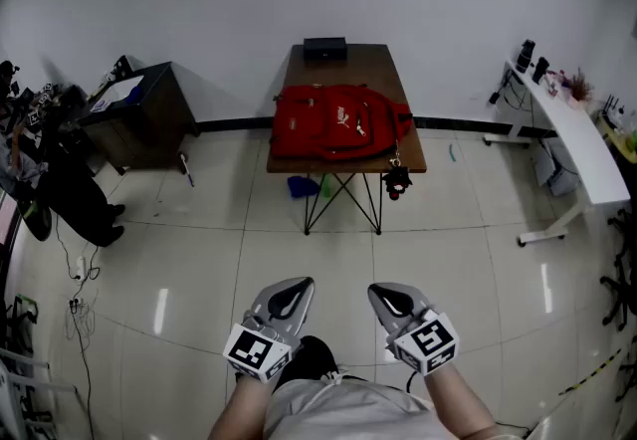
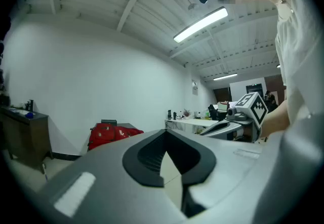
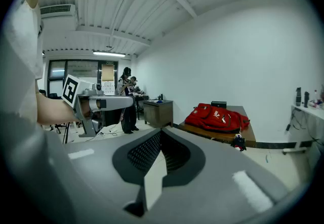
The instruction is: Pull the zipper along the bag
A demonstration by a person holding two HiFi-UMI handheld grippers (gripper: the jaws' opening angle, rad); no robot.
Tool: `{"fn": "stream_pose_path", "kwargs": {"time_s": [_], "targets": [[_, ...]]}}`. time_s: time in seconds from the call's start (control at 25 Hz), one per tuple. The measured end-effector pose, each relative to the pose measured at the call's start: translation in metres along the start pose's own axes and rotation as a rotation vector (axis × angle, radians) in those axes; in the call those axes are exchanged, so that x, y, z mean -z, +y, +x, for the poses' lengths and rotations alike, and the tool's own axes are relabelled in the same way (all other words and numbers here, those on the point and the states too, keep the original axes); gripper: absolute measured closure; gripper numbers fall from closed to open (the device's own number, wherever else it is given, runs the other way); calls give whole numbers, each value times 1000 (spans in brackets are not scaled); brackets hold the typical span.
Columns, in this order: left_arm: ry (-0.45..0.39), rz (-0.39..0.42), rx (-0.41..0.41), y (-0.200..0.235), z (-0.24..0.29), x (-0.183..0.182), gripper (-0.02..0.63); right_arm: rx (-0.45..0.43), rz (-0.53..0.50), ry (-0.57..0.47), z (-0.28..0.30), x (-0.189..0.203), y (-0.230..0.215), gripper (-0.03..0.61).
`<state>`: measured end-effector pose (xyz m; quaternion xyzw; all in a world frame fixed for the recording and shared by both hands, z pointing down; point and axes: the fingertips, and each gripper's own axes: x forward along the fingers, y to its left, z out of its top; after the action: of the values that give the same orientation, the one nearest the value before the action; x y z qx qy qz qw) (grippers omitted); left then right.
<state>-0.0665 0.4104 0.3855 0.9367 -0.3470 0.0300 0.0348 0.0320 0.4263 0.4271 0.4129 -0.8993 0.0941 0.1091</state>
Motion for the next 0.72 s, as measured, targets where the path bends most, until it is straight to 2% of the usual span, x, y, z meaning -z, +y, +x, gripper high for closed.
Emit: {"fn": "stream_pose_path", "kwargs": {"time_s": [0.16,0.36,0.56,0.72], "targets": [[5,-30,-22,24,13,4,615,-14,8,18,21,2,-14,574],[23,-29,-26,62,37,13,615,-23,13,30,59,1,-38,574],[33,-42,-8,121,86,18,615,-37,12,56,114,0,-78,574],[24,-15,24,187,146,0,615,-62,-8,61,175,-27,-127,574]]}}
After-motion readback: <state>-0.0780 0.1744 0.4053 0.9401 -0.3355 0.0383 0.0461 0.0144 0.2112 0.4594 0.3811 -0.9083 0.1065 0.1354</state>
